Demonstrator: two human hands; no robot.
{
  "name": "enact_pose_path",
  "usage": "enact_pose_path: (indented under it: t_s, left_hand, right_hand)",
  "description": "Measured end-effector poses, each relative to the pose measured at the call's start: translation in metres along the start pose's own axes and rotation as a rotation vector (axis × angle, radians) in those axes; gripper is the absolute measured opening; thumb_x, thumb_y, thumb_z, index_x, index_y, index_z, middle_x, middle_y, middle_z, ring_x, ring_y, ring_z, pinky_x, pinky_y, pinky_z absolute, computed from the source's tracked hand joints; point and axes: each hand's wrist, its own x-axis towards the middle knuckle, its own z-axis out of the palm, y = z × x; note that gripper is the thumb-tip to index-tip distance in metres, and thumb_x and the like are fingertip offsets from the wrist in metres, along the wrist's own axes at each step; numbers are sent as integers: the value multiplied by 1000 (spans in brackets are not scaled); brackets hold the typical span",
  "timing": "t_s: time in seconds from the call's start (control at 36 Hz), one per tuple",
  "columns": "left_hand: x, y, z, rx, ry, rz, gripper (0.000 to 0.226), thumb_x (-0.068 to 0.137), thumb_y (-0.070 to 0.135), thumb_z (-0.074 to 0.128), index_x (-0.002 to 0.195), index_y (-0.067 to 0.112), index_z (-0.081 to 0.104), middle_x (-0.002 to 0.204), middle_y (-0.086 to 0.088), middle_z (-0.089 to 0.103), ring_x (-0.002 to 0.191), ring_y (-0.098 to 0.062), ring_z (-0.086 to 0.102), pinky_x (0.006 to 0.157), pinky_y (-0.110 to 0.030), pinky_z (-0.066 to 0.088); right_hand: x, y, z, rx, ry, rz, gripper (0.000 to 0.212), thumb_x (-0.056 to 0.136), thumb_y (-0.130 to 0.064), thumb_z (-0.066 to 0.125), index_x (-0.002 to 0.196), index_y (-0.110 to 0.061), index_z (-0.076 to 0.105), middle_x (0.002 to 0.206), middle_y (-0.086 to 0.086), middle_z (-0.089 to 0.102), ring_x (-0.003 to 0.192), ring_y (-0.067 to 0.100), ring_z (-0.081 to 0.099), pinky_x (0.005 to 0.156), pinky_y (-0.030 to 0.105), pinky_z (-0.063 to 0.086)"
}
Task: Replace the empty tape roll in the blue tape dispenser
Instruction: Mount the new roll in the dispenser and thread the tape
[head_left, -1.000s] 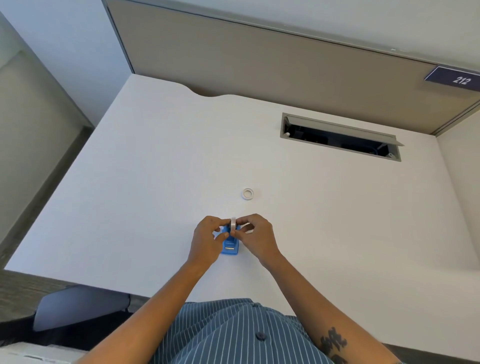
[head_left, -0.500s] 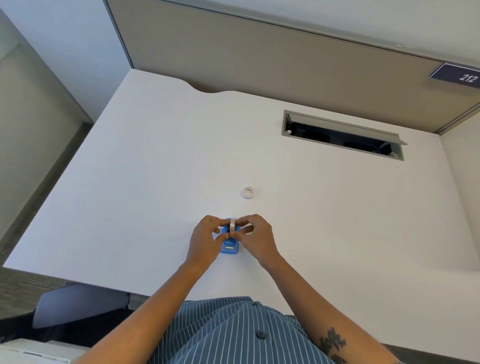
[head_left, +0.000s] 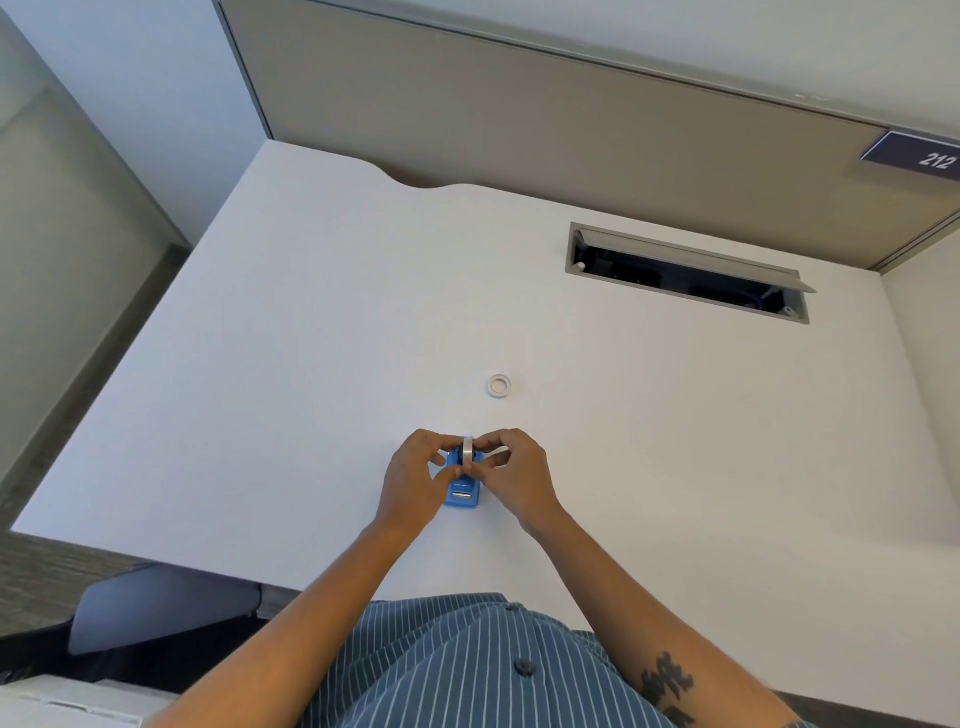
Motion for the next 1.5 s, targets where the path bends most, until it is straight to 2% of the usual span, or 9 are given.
enact_pose_path:
  t_s: [0.08, 0.28, 0.69, 0.92, 1.0, 1.17, 1.22, 1.33, 1.5]
  left_hand:
    - [1, 0, -1, -5, 0, -5, 34, 93, 16, 82, 126, 16, 73, 122, -3, 72, 88, -10, 63, 78, -8, 45]
    - [1, -4, -3, -20, -1, -15, 40, 92, 17, 83, 131, 16, 72, 124, -2, 72, 90, -8, 64, 79, -7, 46]
    - [5, -5, 1, -36, 21, -48, 29, 101, 16, 72, 130, 14, 70, 126, -6, 73, 97, -13, 66, 79, -6, 45]
    - [7, -6, 2, -36, 7, -65, 26, 102, 15, 70, 128, 15, 72, 125, -3, 73, 95, -11, 66, 77, -7, 46]
    - [6, -5, 1, -57, 0, -64, 26, 100, 17, 74, 126, 18, 72, 123, 0, 73, 91, -10, 68, 76, -7, 46]
    - [5, -4, 2, -86, -12, -39, 34, 94, 26, 82, 127, 23, 73, 118, 8, 68, 92, -12, 70, 77, -11, 48]
    - [6, -5, 3, -84, -16, -15, 31, 93, 23, 83, 123, 27, 75, 116, 7, 68, 90, -7, 69, 78, -14, 49]
    - [7, -7, 4, -70, -21, -12, 32, 93, 24, 83, 123, 31, 73, 116, 8, 65, 88, -2, 67, 78, -9, 47]
    - [9, -8, 5, -74, -32, 3, 31, 94, 25, 82, 122, 32, 72, 116, 8, 61, 87, -1, 66, 77, -8, 46]
  right_hand:
    - [0, 1, -1, 0, -2, -2, 36, 82, -15, 96, 112, -12, 75, 116, 5, 74, 91, 19, 69, 72, 15, 54]
    - [1, 0, 0, -4, 1, -6, 36, 85, -17, 94, 115, -12, 75, 117, 4, 74, 101, 25, 72, 81, 25, 60]
    - [4, -2, -1, 0, -7, 13, 44, 85, -18, 94, 123, -16, 71, 115, 0, 71, 91, 16, 68, 69, 11, 52]
    - [5, 3, 0, -2, -20, 15, 46, 84, -14, 94, 123, -15, 71, 119, 3, 72, 92, 21, 71, 76, 21, 58]
    - [4, 4, 0, -5, -18, 3, 47, 81, -15, 96, 121, -15, 72, 119, 4, 73, 95, 29, 74, 81, 30, 62]
    - [3, 5, 1, -19, -19, -28, 49, 78, -10, 98, 119, -16, 73, 117, 2, 72, 80, 15, 66, 75, 20, 56]
    - [2, 6, 1, -16, -17, -44, 49, 76, -6, 97, 118, -15, 74, 117, 3, 72, 81, 19, 68, 77, 23, 57]
    - [1, 3, 1, -26, -11, -78, 47, 76, -2, 96, 117, -14, 75, 117, 5, 72, 92, 30, 74, 83, 33, 62]
    - [1, 2, -3, -51, -11, -128, 40, 77, 3, 92, 111, -13, 77, 115, 3, 73, 93, 26, 74, 76, 16, 57]
